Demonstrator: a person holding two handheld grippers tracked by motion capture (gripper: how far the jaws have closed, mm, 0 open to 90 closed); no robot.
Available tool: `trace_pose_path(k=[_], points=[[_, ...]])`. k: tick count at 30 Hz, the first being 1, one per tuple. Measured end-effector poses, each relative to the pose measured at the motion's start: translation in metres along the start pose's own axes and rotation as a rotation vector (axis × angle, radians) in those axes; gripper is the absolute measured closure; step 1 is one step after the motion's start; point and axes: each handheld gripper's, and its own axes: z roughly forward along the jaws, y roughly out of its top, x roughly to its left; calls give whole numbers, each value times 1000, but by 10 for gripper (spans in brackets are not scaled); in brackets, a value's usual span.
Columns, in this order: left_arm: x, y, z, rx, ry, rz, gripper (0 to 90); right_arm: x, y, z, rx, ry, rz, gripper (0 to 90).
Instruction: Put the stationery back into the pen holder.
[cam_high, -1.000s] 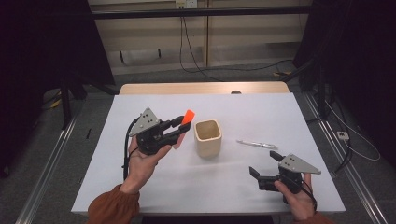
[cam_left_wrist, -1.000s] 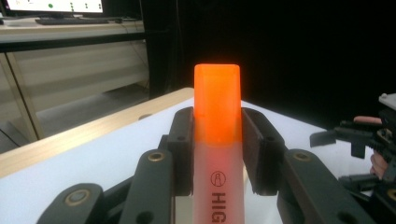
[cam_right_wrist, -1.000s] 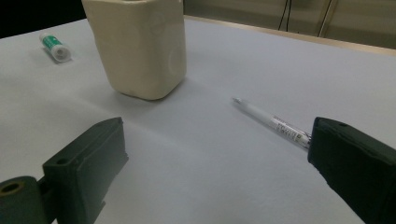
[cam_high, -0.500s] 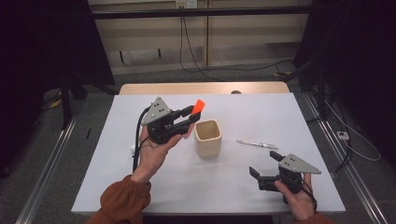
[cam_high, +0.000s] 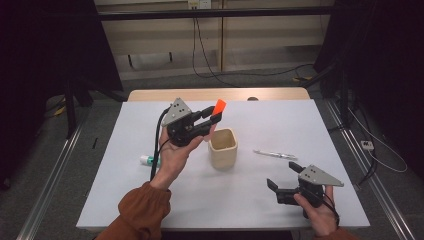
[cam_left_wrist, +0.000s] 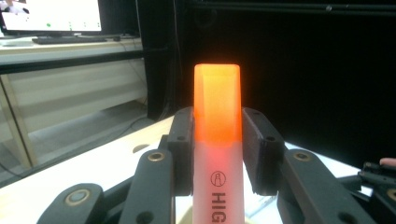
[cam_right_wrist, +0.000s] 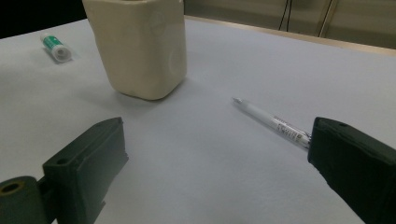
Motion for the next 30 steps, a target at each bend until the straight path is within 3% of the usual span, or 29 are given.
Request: trace_pose_path(k=[6,11,30], points=[[-4,0,10,-7,-10,12,671,0,0,0,1,4,-3,41],[-3,-2,21,25,-7,21,671,0,0,0,0,3,0,41],[3,-25,46,66,-8,0,671,0,0,0,1,4,-1,41]])
